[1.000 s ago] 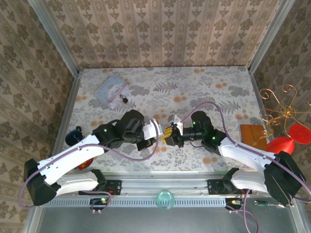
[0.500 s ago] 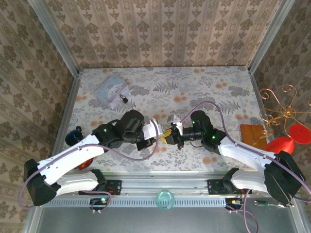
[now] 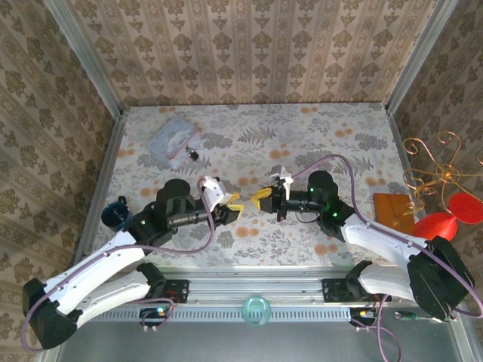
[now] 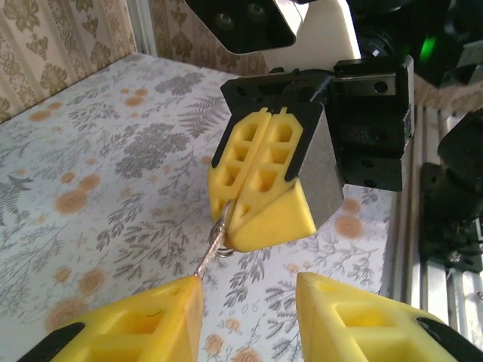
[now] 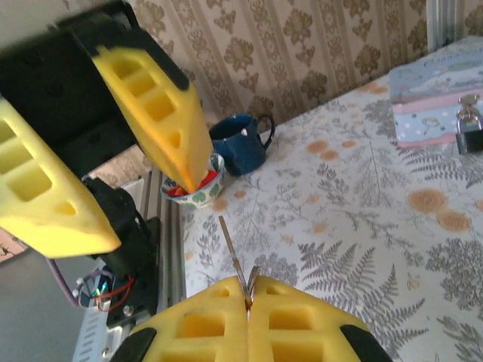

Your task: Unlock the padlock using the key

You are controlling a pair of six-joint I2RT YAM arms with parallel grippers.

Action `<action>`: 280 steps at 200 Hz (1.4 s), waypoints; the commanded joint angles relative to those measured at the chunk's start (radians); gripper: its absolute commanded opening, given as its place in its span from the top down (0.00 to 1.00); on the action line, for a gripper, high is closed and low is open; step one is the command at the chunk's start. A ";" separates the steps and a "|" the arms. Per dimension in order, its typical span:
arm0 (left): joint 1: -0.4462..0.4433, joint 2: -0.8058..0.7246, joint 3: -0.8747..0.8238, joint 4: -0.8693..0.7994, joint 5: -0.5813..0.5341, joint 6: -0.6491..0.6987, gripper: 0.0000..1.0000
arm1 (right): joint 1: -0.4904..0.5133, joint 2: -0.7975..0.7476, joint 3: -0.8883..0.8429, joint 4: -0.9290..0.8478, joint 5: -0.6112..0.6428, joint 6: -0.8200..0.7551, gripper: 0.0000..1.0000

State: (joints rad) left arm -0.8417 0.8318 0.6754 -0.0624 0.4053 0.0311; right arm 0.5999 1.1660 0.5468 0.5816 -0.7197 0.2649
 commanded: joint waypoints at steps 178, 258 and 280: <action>0.052 -0.066 -0.016 0.060 0.132 -0.014 0.58 | 0.050 -0.057 -0.029 0.118 -0.042 0.009 1.00; 0.052 0.006 0.005 0.089 0.198 -0.029 0.80 | 0.077 -0.025 -0.016 0.127 -0.040 0.005 1.00; 0.052 0.000 0.000 0.082 0.204 -0.031 0.86 | 0.084 -0.016 -0.012 0.128 -0.035 0.005 1.00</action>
State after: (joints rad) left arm -0.7910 0.8406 0.6628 0.0082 0.5770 -0.0013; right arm 0.6731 1.1397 0.5186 0.6968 -0.7422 0.2878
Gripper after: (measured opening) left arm 0.166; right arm 0.066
